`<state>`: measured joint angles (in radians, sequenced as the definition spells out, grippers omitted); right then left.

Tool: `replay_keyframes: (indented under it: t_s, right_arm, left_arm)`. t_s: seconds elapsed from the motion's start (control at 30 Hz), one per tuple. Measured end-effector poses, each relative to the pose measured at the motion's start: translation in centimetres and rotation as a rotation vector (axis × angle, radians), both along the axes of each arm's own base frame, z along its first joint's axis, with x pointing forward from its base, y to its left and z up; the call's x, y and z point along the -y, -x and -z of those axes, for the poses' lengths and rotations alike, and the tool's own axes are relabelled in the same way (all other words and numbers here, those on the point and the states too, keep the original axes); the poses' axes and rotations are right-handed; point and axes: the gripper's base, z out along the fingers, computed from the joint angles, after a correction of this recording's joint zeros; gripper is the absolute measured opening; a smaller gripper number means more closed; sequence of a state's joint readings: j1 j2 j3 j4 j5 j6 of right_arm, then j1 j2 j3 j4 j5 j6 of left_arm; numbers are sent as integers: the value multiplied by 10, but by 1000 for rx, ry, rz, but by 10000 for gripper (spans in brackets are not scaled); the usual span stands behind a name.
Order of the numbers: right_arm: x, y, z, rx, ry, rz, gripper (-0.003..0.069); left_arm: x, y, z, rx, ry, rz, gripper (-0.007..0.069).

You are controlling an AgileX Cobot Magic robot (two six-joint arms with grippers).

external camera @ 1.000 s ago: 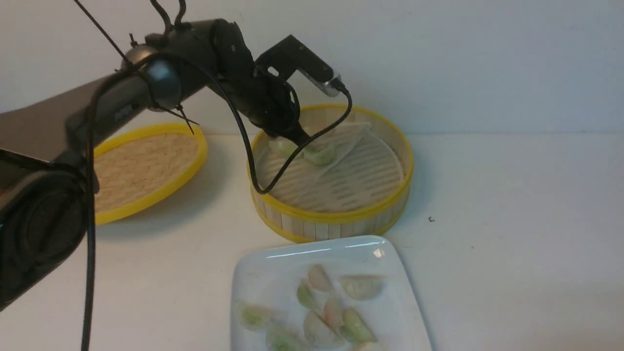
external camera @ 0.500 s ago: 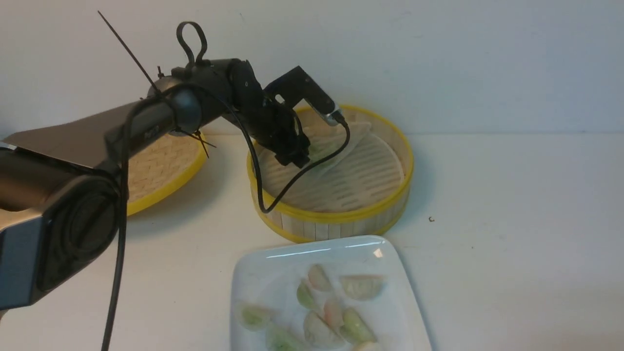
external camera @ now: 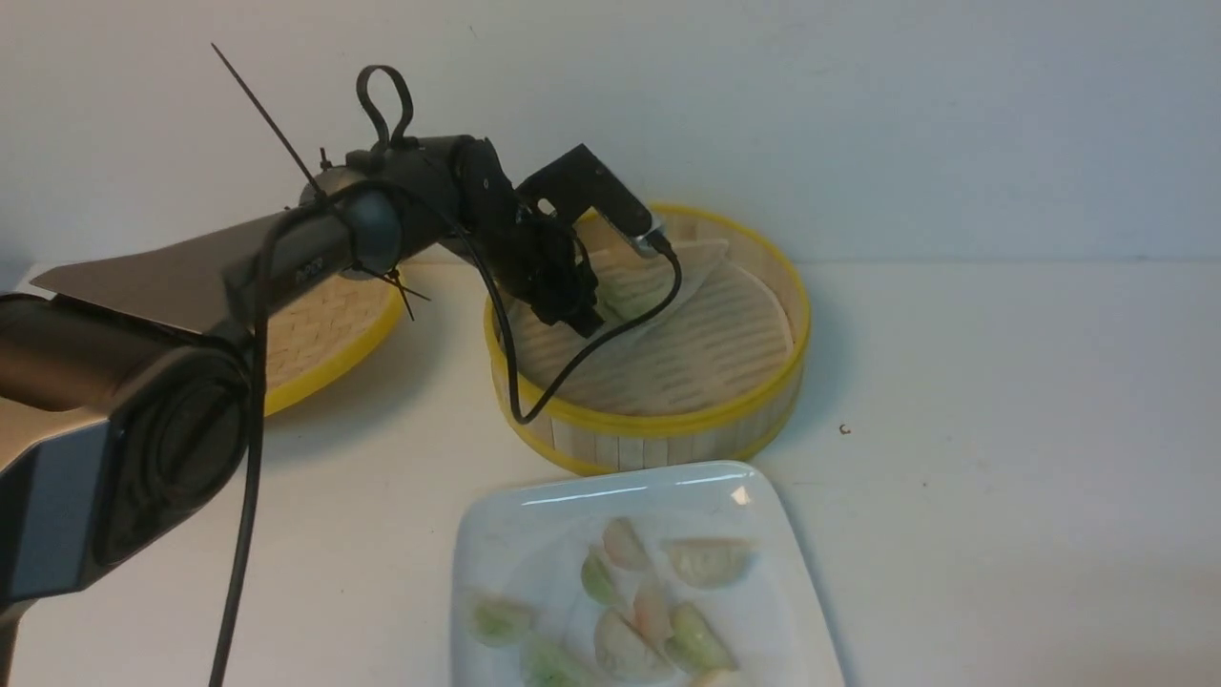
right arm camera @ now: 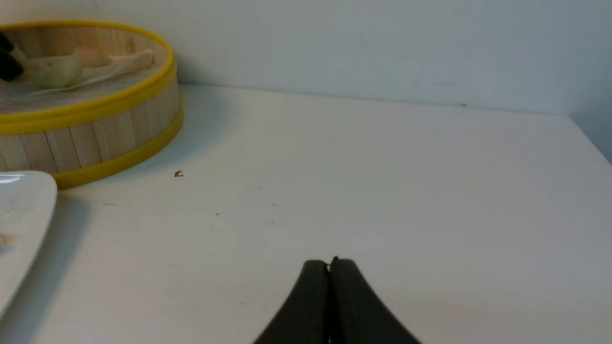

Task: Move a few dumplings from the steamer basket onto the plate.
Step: Use the left arm to grab a dumpling from the steamer, then use the left arm to put the dumpling into the plate

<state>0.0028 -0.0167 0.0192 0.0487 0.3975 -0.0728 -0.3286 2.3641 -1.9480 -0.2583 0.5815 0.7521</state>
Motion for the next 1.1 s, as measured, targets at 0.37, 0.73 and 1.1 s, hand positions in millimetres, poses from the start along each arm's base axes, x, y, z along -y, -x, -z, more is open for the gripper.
replay_keyframes:
  t_s: [0.37,0.73,1.1]
  right_arm:
    - [0,0,0,0,0,0,-14]
    - [0,0,0,0,0,0,-14]
    - [0,0,0,0,1,0,-14]
  left_arm:
    - [3,12,-34,-121,4,23,33]
    - [3,17,-74,-88,52,-1,-5]
    - [4,11,-40,-136,6,7,385]
